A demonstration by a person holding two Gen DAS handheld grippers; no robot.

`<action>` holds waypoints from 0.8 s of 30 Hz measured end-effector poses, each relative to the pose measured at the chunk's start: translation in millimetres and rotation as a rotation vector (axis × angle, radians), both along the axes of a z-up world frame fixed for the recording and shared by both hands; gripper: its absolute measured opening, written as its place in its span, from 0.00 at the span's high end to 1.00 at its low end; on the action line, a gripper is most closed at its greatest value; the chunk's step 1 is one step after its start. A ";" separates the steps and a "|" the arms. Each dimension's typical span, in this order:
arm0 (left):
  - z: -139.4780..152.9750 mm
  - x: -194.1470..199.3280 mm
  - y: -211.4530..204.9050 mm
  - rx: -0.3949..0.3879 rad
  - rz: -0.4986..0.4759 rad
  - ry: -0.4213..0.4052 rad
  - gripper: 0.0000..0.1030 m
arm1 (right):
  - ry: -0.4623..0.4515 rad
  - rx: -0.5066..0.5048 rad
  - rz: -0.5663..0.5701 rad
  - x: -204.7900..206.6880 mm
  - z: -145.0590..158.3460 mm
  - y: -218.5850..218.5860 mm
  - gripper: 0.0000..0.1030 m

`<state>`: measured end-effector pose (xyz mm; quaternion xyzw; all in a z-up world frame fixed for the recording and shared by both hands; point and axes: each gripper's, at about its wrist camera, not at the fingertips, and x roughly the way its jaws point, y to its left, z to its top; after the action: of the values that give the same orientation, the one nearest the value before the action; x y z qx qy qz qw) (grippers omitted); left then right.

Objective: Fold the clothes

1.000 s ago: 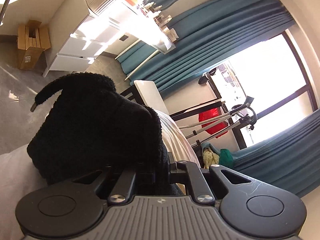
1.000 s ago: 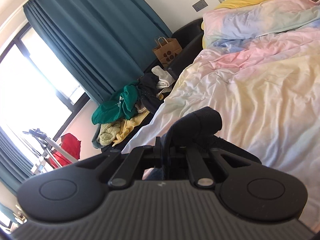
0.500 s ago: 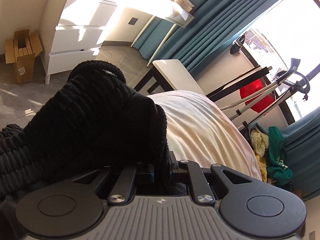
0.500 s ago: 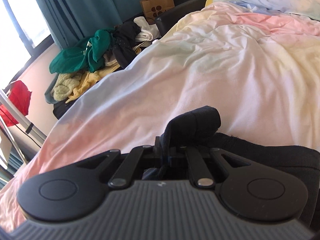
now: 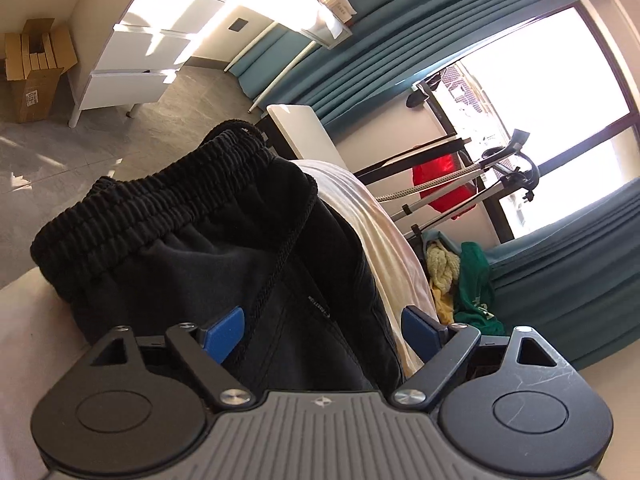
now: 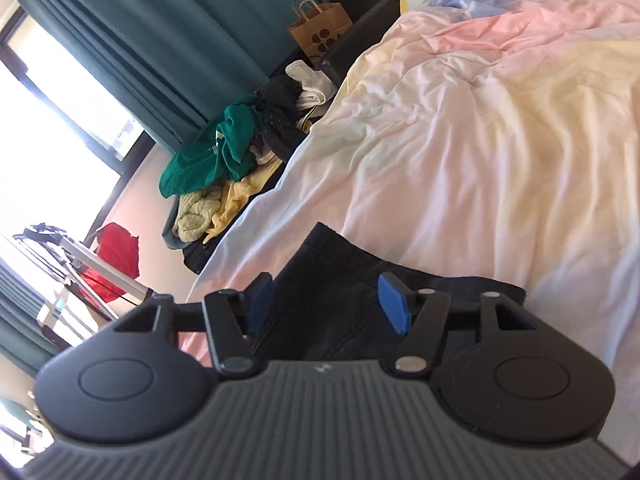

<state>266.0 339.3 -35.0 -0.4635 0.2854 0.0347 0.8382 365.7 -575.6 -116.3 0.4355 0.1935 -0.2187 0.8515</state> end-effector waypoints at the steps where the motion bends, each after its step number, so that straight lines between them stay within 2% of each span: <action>1: -1.0 -18.5 -0.2 -0.022 -0.009 -0.012 0.09 | 0.002 0.012 -0.010 -13.8 0.2 -1.5 0.37; 4: -18.3 -60.5 0.6 -0.068 0.013 -0.006 0.06 | -0.002 0.099 -0.041 -56.3 -10.1 -4.5 0.35; 6: -38.9 -77.7 2.5 -0.139 0.042 0.028 0.06 | 0.002 0.175 -0.029 -73.2 -23.8 -2.3 0.34; 11: -87.3 -79.9 5.5 -0.317 0.138 0.054 0.06 | 0.014 0.334 0.046 -89.6 -60.7 13.9 0.35; 12: -92.9 -74.2 5.7 -0.310 0.169 0.062 0.08 | 0.012 0.364 0.062 -89.0 -68.3 17.7 0.35; 13: -98.3 -68.2 5.7 -0.299 0.201 0.070 0.16 | 0.008 0.389 0.068 -86.4 -76.0 21.1 0.35; 14: -100.0 -63.2 6.0 -0.275 0.229 0.069 0.20 | 0.001 0.412 0.072 -82.2 -83.4 23.2 0.35; 16: -102.3 -46.6 7.7 -0.244 0.251 0.048 0.23 | -0.040 0.436 0.090 -70.1 -95.7 25.2 0.35; 20: -100.2 -14.0 11.5 -0.182 0.286 0.071 0.29 | -0.047 0.348 0.074 -40.7 -102.1 26.7 0.35; 21: -98.5 -10.2 13.2 -0.174 0.304 0.085 0.36 | -0.052 0.326 0.051 -36.4 -101.7 26.5 0.35; 22: -96.7 -6.6 15.1 -0.165 0.323 0.099 0.58 | -0.053 0.301 0.019 -31.9 -100.5 25.2 0.37; 24: -91.8 -0.8 19.6 -0.153 0.342 0.111 0.73 | -0.031 0.278 -0.027 -26.4 -97.4 20.1 0.63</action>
<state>265.2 358.9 -126.8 -0.5651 0.2500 0.1805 0.7652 339.3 -555.5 -213.8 0.5552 0.2030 -0.1943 0.7828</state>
